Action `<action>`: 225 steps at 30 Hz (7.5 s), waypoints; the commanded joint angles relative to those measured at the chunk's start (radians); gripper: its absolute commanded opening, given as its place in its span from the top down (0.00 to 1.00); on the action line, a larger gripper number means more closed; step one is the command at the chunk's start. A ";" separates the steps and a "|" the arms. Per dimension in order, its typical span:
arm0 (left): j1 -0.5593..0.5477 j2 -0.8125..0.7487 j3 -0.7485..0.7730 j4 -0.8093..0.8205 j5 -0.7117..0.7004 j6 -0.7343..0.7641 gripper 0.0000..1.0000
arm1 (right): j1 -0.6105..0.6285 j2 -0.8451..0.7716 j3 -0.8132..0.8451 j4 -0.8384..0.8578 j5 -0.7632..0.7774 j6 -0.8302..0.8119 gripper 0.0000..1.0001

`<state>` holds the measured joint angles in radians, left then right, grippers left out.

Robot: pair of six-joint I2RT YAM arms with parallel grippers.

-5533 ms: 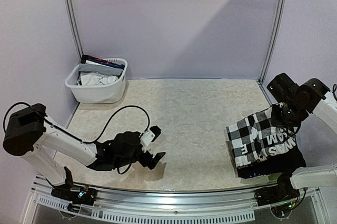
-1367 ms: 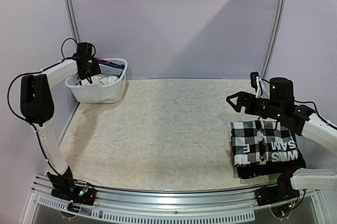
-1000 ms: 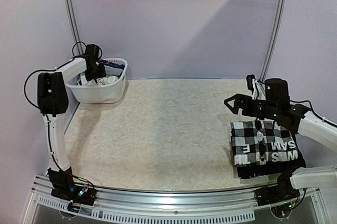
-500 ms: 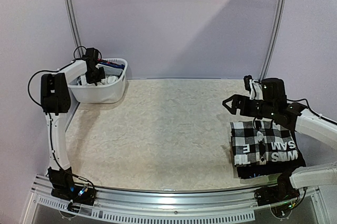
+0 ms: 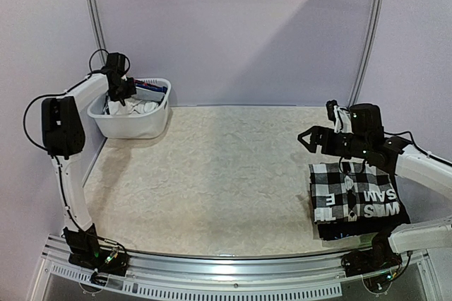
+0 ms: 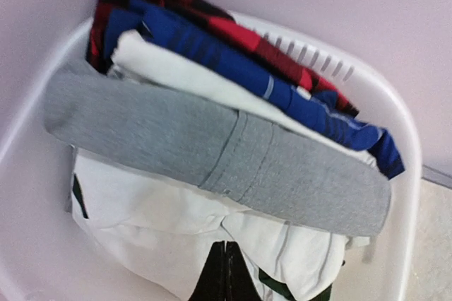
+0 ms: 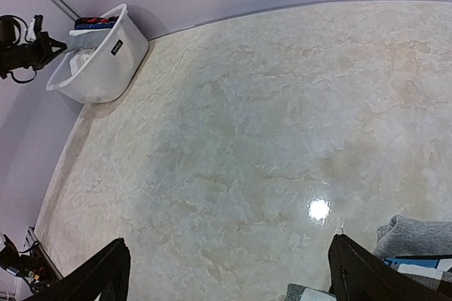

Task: Fold and stack the mixed laundry pile
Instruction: Pick up the crumpled T-shirt from the bin, then adjust the crumpled T-shirt in the bin, then pick up the crumpled T-shirt from the bin.

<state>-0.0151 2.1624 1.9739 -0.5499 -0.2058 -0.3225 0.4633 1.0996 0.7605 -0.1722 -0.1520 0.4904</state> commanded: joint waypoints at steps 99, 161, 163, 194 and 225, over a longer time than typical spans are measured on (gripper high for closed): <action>-0.281 -0.447 -0.278 -0.075 -0.125 0.057 0.30 | 0.021 0.049 0.043 -0.002 -0.084 0.023 0.01; -0.014 -0.261 -0.098 0.140 0.044 -0.092 1.00 | 0.081 0.161 0.091 -0.061 -0.046 -0.009 0.01; -0.012 -0.271 -0.111 0.118 0.003 -0.092 1.00 | 0.081 0.157 0.088 -0.061 -0.047 -0.009 0.01; -0.397 0.010 0.094 -0.184 0.126 0.277 0.48 | 0.082 0.140 0.074 -0.039 -0.057 0.005 0.01; -0.056 -0.240 -0.358 0.087 0.361 -0.011 0.49 | 0.089 0.218 0.114 -0.045 -0.075 0.000 0.01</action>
<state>-0.0765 1.8633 1.5723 -0.4919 0.0738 -0.3271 0.5392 1.2991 0.8444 -0.2161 -0.2199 0.4923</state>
